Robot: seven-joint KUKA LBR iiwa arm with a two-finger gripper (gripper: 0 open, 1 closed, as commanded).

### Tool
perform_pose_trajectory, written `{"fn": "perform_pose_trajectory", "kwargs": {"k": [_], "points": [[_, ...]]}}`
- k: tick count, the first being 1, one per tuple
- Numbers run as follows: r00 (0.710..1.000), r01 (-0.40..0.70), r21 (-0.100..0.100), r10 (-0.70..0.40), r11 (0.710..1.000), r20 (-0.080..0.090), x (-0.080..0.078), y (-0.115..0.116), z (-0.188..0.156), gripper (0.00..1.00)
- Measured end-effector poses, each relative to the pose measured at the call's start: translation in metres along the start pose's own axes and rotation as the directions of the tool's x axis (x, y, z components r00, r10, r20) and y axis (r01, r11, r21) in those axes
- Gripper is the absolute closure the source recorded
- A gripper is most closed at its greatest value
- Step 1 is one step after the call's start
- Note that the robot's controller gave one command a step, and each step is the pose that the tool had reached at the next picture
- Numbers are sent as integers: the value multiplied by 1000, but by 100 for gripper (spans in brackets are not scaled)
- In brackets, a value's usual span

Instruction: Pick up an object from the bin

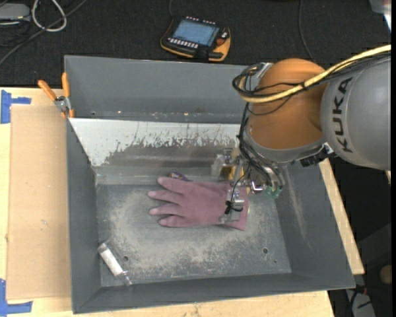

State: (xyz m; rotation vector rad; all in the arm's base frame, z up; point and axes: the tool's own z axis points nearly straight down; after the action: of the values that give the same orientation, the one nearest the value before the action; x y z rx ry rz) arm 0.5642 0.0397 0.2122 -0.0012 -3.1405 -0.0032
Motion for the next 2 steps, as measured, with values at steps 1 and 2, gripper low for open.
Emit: {"fn": "perform_pose_trajectory", "kwargs": {"k": [1, 2], "points": [[983, 184, 0, -184, 983, 3, -18, 11, -19, 0], [986, 168, 0, -168, 986, 3, -17, 12, -15, 0]]}}
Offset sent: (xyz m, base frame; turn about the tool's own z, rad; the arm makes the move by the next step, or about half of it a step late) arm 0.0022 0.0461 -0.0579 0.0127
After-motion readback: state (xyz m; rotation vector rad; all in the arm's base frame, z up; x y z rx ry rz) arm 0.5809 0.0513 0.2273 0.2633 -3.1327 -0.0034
